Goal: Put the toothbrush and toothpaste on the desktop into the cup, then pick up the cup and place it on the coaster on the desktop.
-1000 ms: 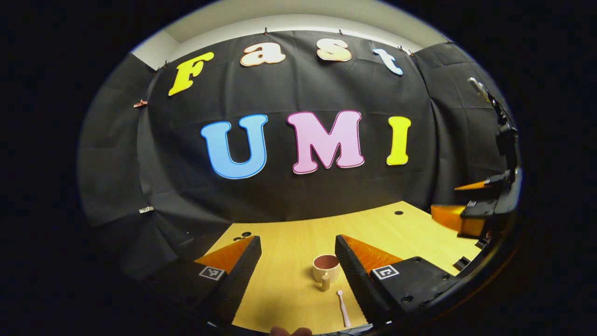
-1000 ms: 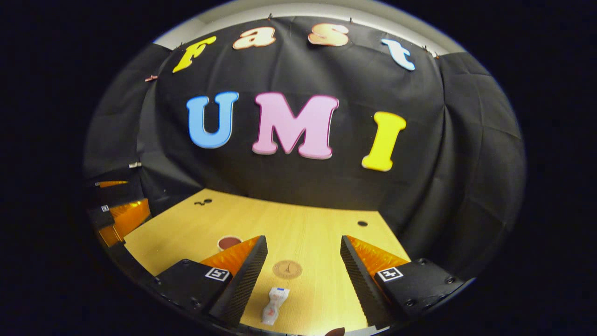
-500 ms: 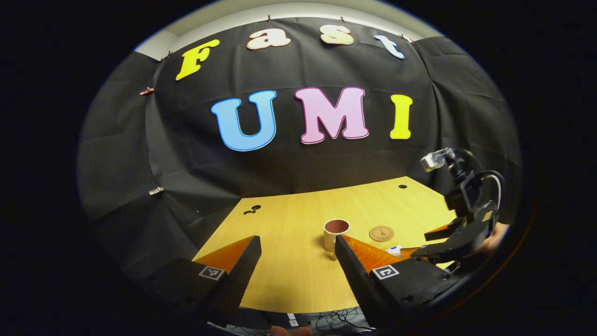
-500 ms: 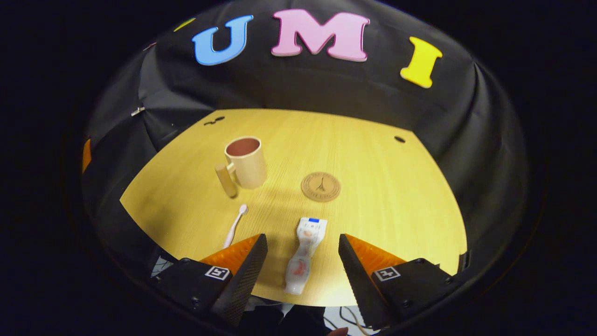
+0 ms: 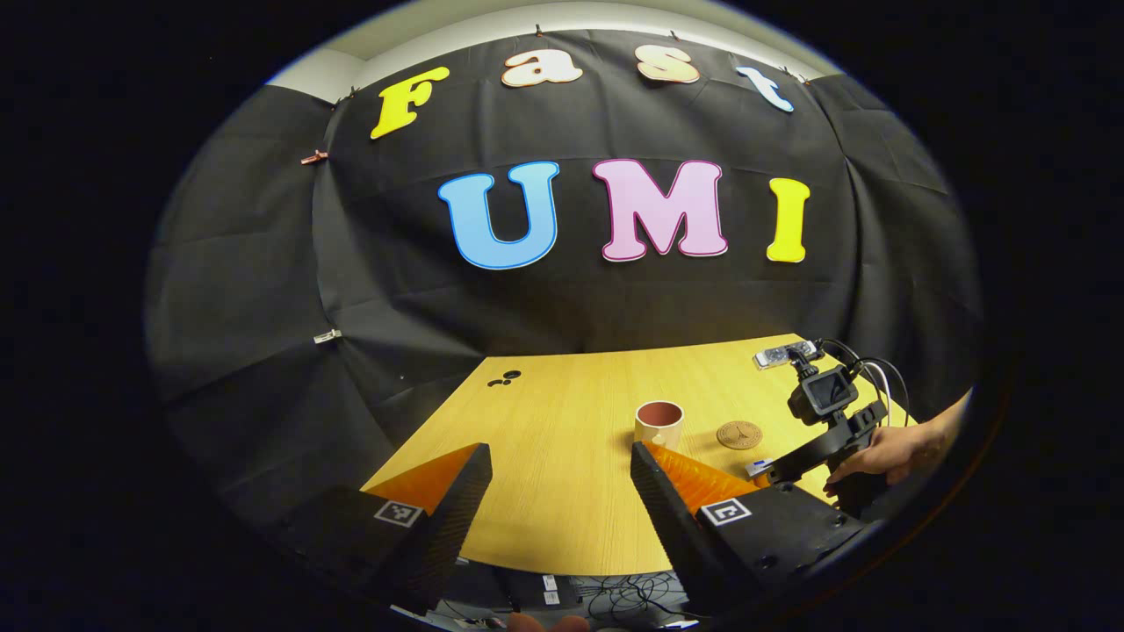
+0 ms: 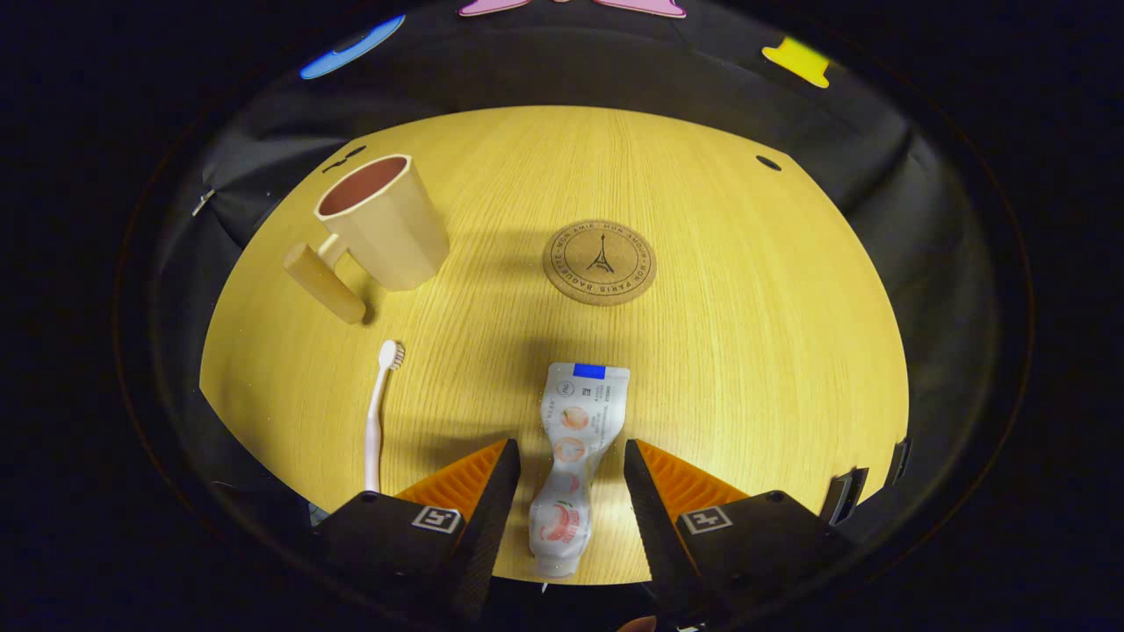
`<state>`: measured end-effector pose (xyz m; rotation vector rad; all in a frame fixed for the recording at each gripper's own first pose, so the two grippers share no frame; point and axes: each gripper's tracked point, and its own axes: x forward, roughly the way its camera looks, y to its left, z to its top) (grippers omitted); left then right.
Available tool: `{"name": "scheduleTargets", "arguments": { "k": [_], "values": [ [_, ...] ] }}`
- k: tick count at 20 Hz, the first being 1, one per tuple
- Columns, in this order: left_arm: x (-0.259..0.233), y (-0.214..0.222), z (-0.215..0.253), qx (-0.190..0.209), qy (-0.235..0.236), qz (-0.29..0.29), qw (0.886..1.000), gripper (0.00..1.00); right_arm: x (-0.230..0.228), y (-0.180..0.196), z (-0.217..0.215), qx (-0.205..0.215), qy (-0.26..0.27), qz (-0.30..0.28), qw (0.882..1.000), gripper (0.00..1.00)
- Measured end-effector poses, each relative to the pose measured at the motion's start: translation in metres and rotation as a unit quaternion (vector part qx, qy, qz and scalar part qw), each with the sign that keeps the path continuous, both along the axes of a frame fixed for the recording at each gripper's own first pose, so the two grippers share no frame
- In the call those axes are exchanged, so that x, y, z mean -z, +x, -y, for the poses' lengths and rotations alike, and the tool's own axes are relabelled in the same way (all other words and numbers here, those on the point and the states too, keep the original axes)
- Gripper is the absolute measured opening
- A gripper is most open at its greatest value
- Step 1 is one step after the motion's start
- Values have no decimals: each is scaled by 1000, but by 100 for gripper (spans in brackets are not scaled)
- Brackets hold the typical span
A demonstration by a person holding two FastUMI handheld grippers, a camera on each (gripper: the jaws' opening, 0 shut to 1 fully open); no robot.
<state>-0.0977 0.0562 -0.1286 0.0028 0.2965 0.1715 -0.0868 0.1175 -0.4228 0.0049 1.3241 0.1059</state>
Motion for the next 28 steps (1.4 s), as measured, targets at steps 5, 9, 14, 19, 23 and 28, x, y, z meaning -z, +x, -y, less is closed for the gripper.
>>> {"name": "scheduleTargets", "arguments": {
  "k": [5, 9, 14, 19, 23, 28],
  "values": [
    [6, 9, 9, -9, -5, -9, 1000, 98, 13, -3, -1, 24, 17, -37, 999, 48],
    [16, 24, 32, 4, -15, -27, 1000, 99, 9, -3, 2, -19, 53, -34, 998, 32],
    [57, 47, 68, 40, -22, -78, 996, 98, -12, 11, 16, -15, 114, 32, 993, 22],
    [110, 70, 116, 66, -50, -158, 984, 91, -67, 26, 42, -26, 172, 124, 977, 22],
    [156, 90, 137, 75, -61, -213, 972, 88, -95, 25, 71, -10, 197, 139, 970, 22],
    [210, 115, 141, 62, -60, -278, 957, 88, -116, 30, 94, 16, 227, 143, 963, 22]
  ]
}}
